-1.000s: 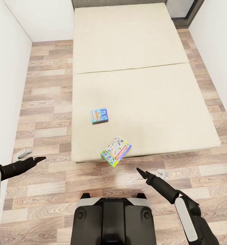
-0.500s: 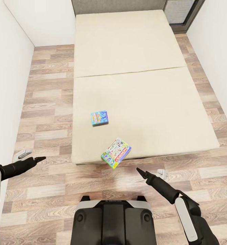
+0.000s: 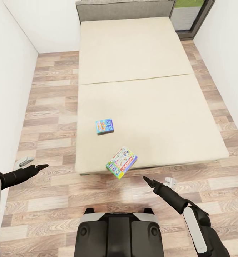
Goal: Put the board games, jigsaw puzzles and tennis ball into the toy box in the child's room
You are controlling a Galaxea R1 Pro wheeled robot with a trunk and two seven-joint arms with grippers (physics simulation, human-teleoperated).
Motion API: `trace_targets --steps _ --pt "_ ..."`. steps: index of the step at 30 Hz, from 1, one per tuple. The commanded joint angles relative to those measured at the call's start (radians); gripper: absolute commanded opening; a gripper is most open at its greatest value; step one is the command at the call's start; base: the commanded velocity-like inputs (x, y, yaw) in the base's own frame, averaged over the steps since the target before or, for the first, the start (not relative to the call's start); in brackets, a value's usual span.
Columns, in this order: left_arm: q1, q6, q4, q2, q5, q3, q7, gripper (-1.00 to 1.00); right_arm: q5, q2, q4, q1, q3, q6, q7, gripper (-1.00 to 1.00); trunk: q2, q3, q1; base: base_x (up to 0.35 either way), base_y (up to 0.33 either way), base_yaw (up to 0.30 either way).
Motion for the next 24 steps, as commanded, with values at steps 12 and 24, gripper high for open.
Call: trace_targets --steps 12,24 --pt "-0.001 0.007 0.0 0.0 -0.001 0.004 -0.005 1.0 -0.005 0.001 -0.003 0.0 -0.003 0.009 0.002 1.0 -0.001 0.019 0.001 0.0 0.0 0.0" --pt "-0.001 0.009 0.0 0.0 0.002 0.003 -0.005 1.0 -0.004 0.001 -0.008 0.0 -0.002 0.011 0.003 1.0 -0.001 0.039 0.001 0.0 0.0 0.0"
